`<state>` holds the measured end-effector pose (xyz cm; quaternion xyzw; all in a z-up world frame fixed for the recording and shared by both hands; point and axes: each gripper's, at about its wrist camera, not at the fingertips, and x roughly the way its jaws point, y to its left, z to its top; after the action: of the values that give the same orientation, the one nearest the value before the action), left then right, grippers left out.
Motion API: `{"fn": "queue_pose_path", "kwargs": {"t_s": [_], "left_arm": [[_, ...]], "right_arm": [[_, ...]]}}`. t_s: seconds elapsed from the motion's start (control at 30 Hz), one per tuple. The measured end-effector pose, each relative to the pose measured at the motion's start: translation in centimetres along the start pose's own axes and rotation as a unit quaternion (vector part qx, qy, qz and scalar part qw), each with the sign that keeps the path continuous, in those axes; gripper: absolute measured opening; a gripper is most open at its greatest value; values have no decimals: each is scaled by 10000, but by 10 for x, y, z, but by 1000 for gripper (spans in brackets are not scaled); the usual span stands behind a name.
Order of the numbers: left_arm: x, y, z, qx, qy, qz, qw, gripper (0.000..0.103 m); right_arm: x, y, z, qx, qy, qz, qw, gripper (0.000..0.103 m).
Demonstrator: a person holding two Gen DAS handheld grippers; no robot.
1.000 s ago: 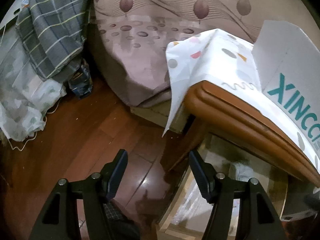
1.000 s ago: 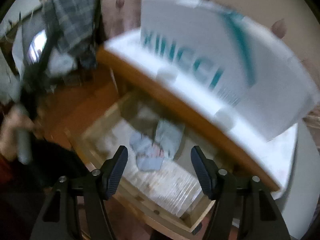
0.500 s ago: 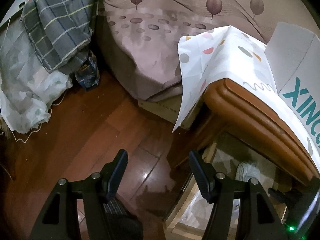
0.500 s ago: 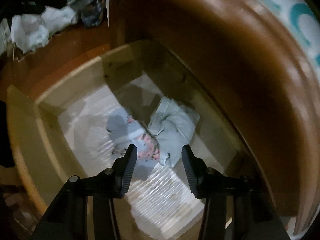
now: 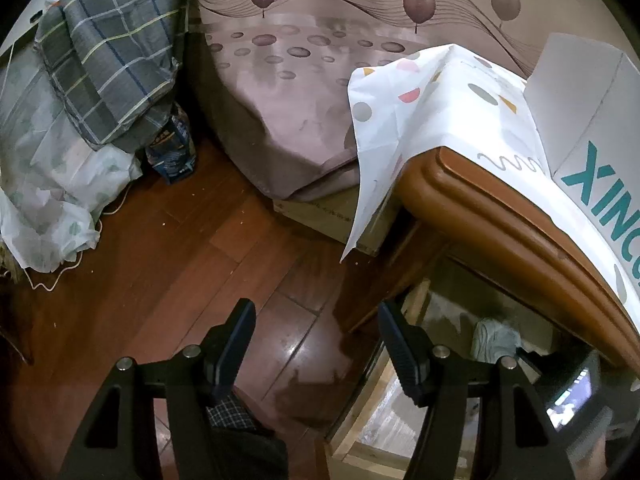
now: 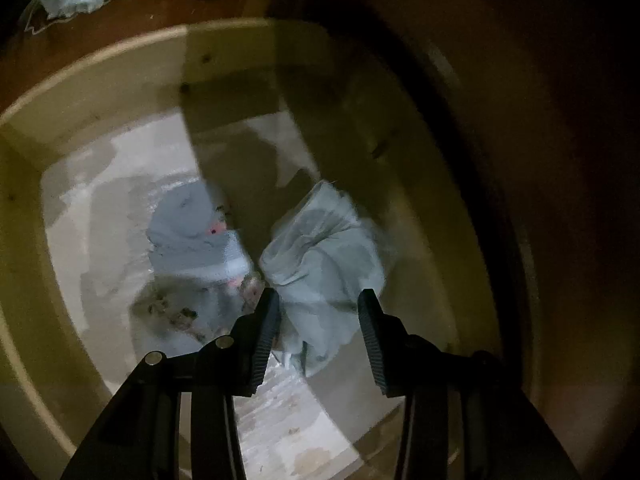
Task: Take underwear out of drawer
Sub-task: 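Close the right tool on the pale grey underwear in the drawer, then lift the pale grey underwear with the right tool while the left tool moves over the floral sock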
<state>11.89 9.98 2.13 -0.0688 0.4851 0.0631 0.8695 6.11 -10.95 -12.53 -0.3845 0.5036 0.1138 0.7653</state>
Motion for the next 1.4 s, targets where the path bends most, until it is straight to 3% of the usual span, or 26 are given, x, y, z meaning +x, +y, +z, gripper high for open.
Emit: {"fn": "queue_pose_path", "kwargs": {"t_s": [0.2, 0.37, 0.77, 0.83, 1.03, 1.23, 1.4], "left_arm": [[2, -3, 0, 102, 34, 44, 9999, 65], [3, -5, -1, 148, 53, 44, 9999, 65], [3, -7, -1, 164, 62, 17, 9998, 65], [3, -7, -2, 159, 78, -13, 9998, 65], [3, -11, -3, 268, 69, 40, 9996, 65], [7, -12, -4, 271, 150, -22, 9995, 65], [8, -15, -4, 374, 155, 20, 9992, 65]], "right_arm": [[17, -10, -4, 174, 204, 147, 9995, 41], [19, -18, -18, 384, 360, 289, 9982, 35], [7, -37, -76, 899, 966, 1368, 9818, 32], [5, -37, -82, 917, 981, 1393, 9811, 32], [4, -27, -68, 787, 918, 1215, 9852, 54], [22, -31, -48, 591, 921, 1135, 9875, 60], [34, -40, -35, 763, 959, 1349, 9833, 63]]}}
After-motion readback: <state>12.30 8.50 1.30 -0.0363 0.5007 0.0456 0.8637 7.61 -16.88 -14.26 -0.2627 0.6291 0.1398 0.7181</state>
